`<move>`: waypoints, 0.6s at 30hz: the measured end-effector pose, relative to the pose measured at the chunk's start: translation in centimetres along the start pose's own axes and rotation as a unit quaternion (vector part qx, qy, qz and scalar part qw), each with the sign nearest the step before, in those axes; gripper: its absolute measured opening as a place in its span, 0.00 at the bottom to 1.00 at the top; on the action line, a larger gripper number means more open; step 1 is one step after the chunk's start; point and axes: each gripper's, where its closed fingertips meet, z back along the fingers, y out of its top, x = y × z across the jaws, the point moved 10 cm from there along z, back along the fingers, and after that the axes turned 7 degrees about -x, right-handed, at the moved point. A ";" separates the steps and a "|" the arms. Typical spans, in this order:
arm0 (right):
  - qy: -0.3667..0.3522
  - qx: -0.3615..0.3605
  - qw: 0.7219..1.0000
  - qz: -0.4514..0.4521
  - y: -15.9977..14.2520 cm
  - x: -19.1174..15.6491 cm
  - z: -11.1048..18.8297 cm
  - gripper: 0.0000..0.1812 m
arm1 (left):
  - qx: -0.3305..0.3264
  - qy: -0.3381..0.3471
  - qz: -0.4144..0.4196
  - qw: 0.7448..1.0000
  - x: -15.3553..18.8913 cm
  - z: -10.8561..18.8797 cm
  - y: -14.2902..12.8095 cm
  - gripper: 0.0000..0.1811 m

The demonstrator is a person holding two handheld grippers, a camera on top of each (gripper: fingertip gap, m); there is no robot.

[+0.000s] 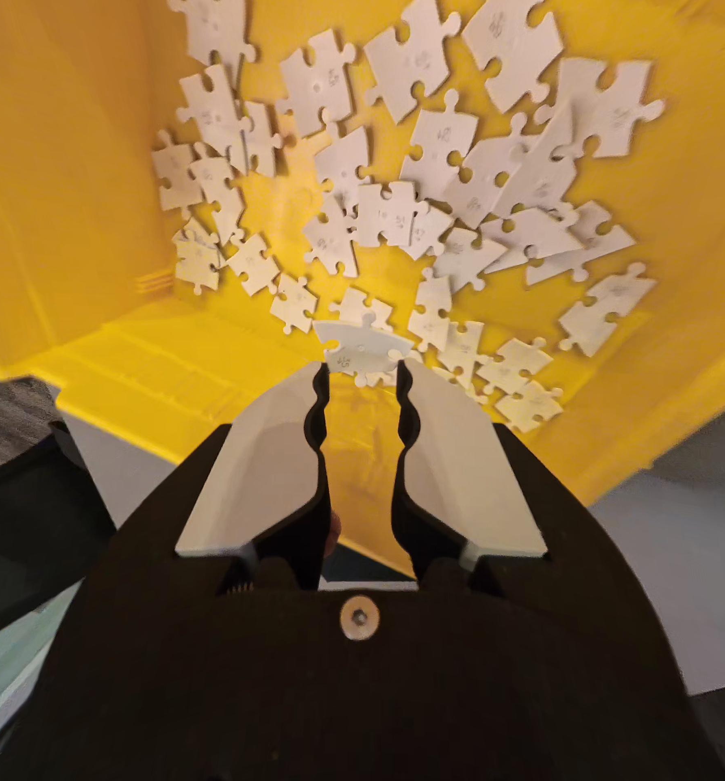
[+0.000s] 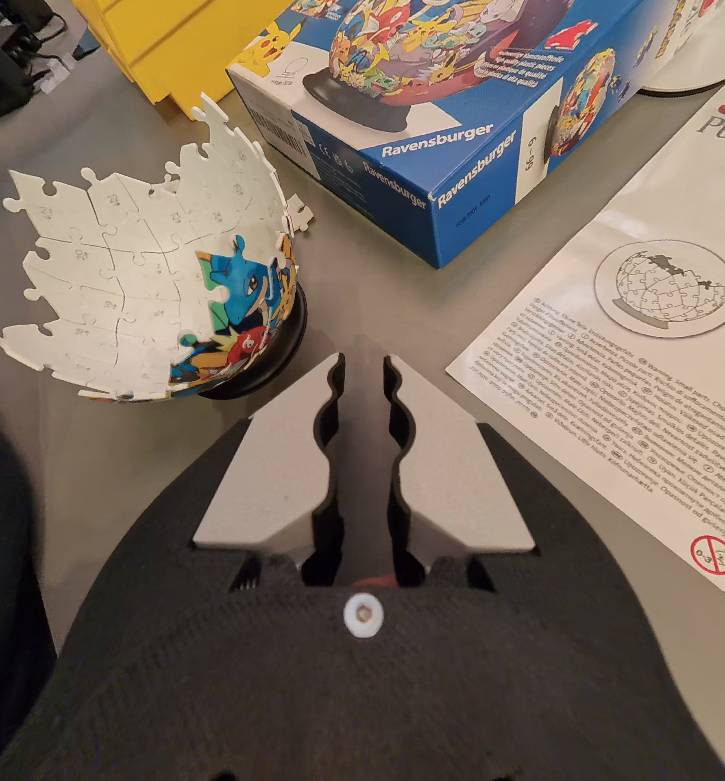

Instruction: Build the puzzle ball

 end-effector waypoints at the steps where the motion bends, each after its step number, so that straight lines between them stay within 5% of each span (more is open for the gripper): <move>1: -0.002 -0.004 1.000 -0.001 0.0 0.0 -0.1 0.10 | 0.016 0.001 0.011 1.000 0.6 1.0 -0.3 0.17; 7: -0.030 0.021 0.999 -0.008 0.2 -0.1 0.6 0.13 | 0.136 0.017 0.059 0.989 6.6 7.2 0.4 0.17; 11: -0.096 0.060 0.994 0.003 1.5 -0.9 3.8 0.12 | 0.207 0.020 0.072 0.976 11.5 9.9 2.8 0.17; 18: -0.075 0.154 0.985 -0.008 3.3 -7.4 9.5 0.12 | 0.354 -0.006 0.092 0.931 19.6 13.1 9.3 0.17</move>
